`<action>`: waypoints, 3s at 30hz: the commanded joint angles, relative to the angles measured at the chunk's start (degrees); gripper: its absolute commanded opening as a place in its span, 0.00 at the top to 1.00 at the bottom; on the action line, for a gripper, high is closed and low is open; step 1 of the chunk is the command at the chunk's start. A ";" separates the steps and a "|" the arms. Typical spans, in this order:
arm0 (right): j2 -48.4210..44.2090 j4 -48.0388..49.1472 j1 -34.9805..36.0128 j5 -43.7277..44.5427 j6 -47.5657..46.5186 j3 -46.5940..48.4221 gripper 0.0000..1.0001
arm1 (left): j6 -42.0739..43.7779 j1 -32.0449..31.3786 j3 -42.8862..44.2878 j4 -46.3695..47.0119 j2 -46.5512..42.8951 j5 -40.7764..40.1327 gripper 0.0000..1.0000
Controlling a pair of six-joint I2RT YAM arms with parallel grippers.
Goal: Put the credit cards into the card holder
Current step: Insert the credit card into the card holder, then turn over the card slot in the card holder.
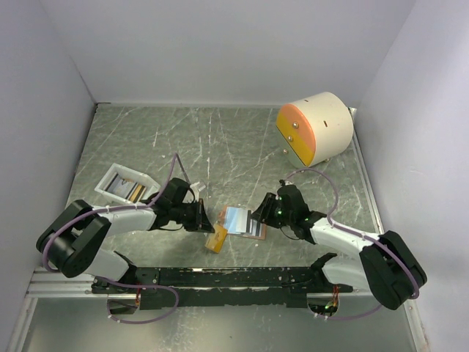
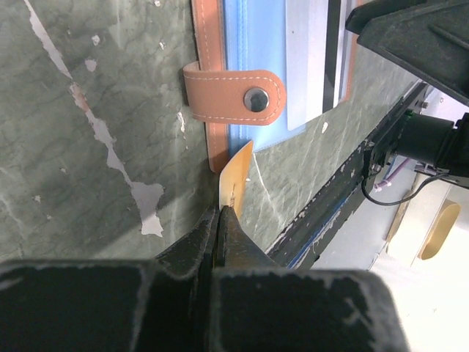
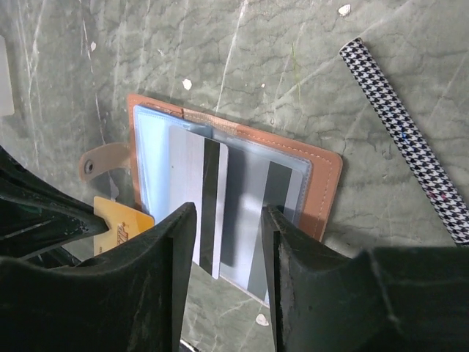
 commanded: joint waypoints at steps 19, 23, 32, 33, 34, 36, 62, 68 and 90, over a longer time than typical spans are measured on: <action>6.68 3.23 5.13 1.09 2.58 3.87 0.90 | 3.14 -0.56 3.78 -9.40 -1.75 -7.74 0.93; 8.03 4.15 5.88 1.00 2.62 4.77 0.90 | 2.97 -0.60 3.46 -8.99 -1.93 -7.56 0.93; 9.94 5.72 8.08 1.60 3.91 5.56 0.90 | 1.92 -0.60 2.16 -7.23 -2.29 -6.82 0.93; 10.21 6.08 8.11 1.57 4.17 5.48 0.90 | 1.54 -0.65 1.85 -6.82 -2.28 -6.61 0.93; 10.46 6.32 8.28 1.58 4.24 5.45 0.90 | 1.30 -0.66 1.53 -6.42 -2.28 -6.25 0.93; 10.93 6.54 8.54 1.82 4.13 5.65 0.90 | 1.08 -0.69 1.06 -6.35 -2.46 -6.27 0.93; 14.91 -30.20 19.99 27.03 12.27 27.45 0.30 | 0.05 -2.30 8.50 -26.42 -22.77 -27.15 0.93; 19.76 -32.02 22.91 28.52 13.36 31.73 0.31 | 1.78 -2.27 13.66 -34.01 -31.25 -34.77 0.93; 33.72 -37.23 26.60 32.96 13.13 40.08 0.36 | 2.04 -2.24 13.82 -36.45 -39.02 -37.50 0.93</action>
